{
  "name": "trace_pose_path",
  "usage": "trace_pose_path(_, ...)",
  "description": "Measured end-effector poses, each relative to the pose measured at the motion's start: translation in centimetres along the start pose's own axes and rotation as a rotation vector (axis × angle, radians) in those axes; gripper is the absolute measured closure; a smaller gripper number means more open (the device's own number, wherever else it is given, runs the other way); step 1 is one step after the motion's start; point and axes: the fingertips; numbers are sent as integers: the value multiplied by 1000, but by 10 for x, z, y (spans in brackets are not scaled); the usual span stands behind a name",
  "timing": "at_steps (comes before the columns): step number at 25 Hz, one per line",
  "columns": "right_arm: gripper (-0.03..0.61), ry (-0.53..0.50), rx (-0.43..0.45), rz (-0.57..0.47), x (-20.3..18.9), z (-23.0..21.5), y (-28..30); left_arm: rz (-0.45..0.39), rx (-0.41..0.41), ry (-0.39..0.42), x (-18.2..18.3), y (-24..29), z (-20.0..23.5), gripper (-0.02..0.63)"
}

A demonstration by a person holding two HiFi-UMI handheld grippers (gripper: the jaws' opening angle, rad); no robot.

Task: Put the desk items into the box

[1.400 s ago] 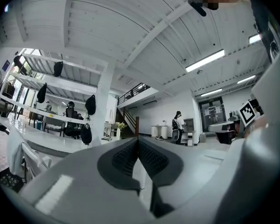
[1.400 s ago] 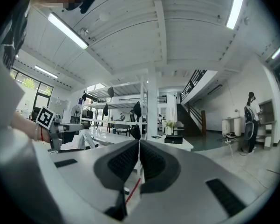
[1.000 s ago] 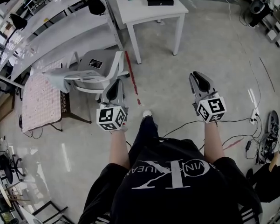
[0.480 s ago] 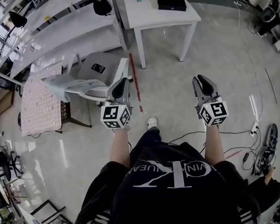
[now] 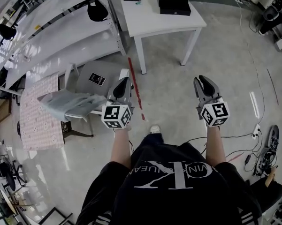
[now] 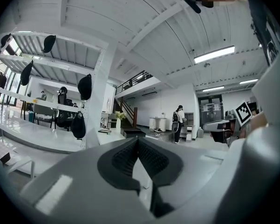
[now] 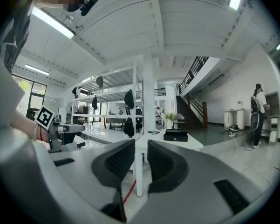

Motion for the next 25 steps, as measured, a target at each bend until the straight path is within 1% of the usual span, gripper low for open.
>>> trace_pose_path(5,532,10,-21,-2,-1,-15,41,2,-16,13,1,37,27,603)
trace_pose_path(10,532,9,-26,0,-2,-18,70,-2,-25,10,2,61,49,603)
trace_pose_path(16,532,0,-18,26,-5,-20,90,5,-35,-9,-5,76,58,603)
trace_pose_path(20,532,1,-22,25,1,-32,99,12,-37,-24,-7,90,58,603)
trace_pose_path(22,532,2,-20,28,-1,-38,103,15,-42,-23,-9,99,56,603)
trace_pose_path(25,532,13,-5,25,-7,-44,123,14,-32,-9,-8,111,66,603)
Point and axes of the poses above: the fingertips, and each gripper's own axes: y forward along the fingers, z to its left, x out of its top, and after that the axes turned 2 degrees about x, right-handed
